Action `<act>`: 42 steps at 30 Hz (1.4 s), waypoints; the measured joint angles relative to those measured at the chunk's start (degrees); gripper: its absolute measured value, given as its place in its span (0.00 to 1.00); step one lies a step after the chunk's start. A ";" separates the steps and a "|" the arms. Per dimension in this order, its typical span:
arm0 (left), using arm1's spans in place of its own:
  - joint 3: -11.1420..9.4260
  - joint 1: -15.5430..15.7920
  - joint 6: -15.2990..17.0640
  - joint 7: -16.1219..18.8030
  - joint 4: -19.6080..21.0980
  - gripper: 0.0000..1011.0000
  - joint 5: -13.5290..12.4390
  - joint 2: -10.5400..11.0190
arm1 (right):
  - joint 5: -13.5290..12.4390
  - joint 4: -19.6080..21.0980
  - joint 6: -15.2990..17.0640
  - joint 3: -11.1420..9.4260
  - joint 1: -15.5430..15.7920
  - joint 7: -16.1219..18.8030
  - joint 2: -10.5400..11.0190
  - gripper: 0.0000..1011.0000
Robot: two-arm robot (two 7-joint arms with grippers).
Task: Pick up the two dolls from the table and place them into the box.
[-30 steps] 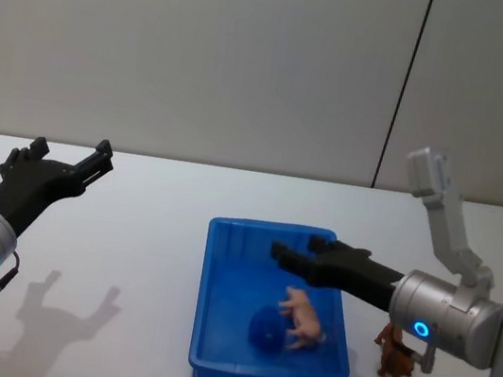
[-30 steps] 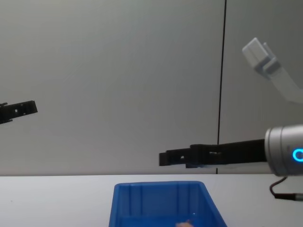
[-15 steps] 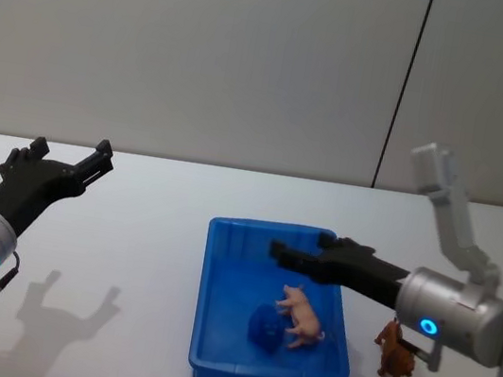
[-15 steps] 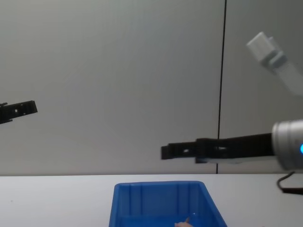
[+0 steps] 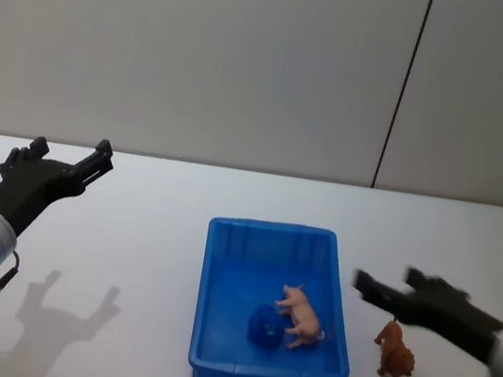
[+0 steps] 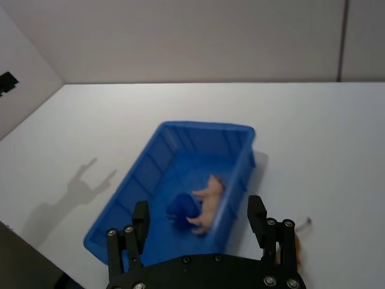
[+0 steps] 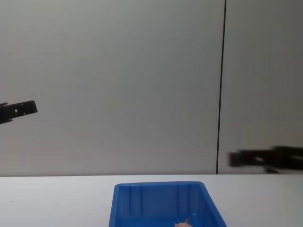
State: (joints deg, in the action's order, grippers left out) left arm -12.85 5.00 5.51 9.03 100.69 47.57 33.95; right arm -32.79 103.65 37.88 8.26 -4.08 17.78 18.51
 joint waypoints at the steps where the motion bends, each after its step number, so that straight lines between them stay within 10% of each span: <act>1: 0.00 0.00 0.00 0.00 0.00 0.99 0.00 0.00 | -0.63 0.77 0.06 -0.46 0.94 -0.55 0.62 0.99; 18: 0.00 0.00 0.00 0.00 0.00 0.99 0.00 0.00 | -2.54 9.26 -3.00 -5.52 13.01 -4.52 9.42 0.99; 42: 0.00 0.00 0.00 0.00 0.00 0.99 0.00 0.00 | 9.69 3.51 -0.41 0.78 9.44 -3.75 6.92 0.99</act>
State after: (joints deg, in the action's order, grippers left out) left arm -12.85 5.00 5.51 9.03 100.69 47.57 33.95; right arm -23.10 107.16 37.46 9.04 5.36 14.03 25.43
